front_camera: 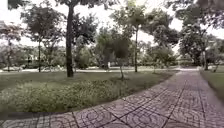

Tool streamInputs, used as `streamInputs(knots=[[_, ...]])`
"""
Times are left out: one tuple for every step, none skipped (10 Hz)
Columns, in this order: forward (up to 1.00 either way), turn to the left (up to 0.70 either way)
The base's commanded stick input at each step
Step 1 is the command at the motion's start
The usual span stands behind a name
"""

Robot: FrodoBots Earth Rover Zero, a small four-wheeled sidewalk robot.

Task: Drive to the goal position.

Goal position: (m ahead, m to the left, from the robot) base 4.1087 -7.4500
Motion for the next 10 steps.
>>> streamInputs(knots=[[0.07,0.0],[1.0,0.0],[1.0,0.0],[1.0,0.0],[1.0,-0.02],[1.0,-0.27],[0.0,-0.45],[0.0,-0.45],[0.0,-0.45],[0.0,-0.45]])
